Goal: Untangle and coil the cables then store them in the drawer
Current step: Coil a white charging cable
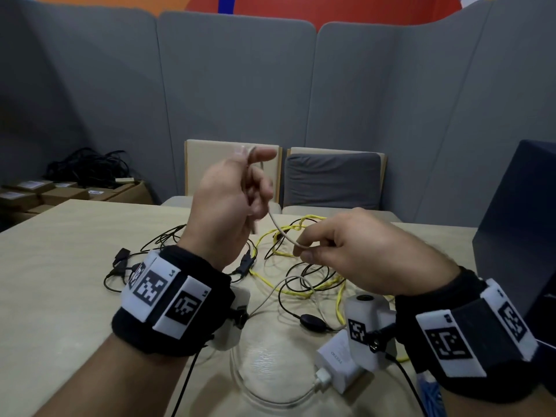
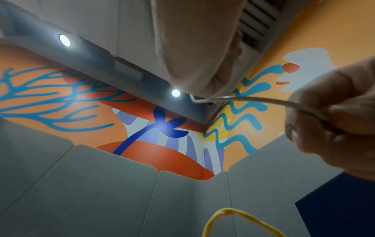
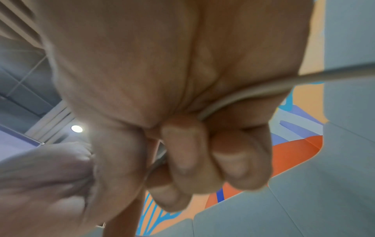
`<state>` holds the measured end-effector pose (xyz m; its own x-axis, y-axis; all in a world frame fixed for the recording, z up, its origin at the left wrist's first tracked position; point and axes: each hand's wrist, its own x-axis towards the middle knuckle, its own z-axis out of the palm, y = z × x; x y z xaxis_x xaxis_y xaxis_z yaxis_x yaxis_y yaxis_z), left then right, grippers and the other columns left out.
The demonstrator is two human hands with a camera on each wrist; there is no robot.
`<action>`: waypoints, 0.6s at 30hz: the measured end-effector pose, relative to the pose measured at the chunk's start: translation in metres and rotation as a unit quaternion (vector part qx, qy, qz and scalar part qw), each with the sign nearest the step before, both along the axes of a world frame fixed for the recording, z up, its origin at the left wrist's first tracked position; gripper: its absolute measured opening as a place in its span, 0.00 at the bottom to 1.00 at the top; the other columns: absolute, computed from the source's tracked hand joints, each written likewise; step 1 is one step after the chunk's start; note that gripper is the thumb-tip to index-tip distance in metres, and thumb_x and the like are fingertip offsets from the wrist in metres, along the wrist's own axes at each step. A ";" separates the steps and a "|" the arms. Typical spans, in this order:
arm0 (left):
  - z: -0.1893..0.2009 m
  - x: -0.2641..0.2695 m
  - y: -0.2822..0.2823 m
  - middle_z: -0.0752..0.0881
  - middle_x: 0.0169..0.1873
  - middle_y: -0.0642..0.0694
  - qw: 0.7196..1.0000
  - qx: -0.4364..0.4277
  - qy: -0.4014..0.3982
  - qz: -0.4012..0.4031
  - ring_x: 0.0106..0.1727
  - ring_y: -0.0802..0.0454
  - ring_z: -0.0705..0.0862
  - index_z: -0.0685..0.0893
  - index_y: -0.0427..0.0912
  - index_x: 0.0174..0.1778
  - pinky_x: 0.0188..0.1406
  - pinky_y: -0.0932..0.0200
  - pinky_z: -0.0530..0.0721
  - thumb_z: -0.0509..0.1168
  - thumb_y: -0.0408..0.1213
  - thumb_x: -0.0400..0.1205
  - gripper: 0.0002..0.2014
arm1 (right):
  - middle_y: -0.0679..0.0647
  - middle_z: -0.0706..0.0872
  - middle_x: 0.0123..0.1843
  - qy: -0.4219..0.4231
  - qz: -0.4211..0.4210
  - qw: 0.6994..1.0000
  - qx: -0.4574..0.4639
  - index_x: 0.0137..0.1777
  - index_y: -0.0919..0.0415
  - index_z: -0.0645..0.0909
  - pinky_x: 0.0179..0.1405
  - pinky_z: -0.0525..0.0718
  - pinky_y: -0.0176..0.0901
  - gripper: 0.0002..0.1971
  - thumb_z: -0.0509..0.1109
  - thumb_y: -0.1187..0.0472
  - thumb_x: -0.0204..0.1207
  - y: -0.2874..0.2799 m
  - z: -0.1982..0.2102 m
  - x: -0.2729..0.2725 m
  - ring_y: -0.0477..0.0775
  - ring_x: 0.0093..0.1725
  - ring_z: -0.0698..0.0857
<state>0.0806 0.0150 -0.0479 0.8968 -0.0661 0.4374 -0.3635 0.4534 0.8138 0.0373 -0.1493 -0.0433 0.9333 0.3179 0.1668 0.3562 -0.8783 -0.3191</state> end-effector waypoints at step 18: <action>-0.006 -0.018 -0.004 0.86 0.28 0.42 0.905 0.396 -0.082 -0.131 0.20 0.51 0.75 0.81 0.33 0.45 0.19 0.65 0.70 0.53 0.29 0.88 0.12 | 0.48 0.80 0.24 -0.251 0.007 0.958 0.135 0.31 0.57 0.82 0.24 0.70 0.37 0.21 0.78 0.39 0.59 -0.014 0.016 -0.007 0.47 0.28 0.75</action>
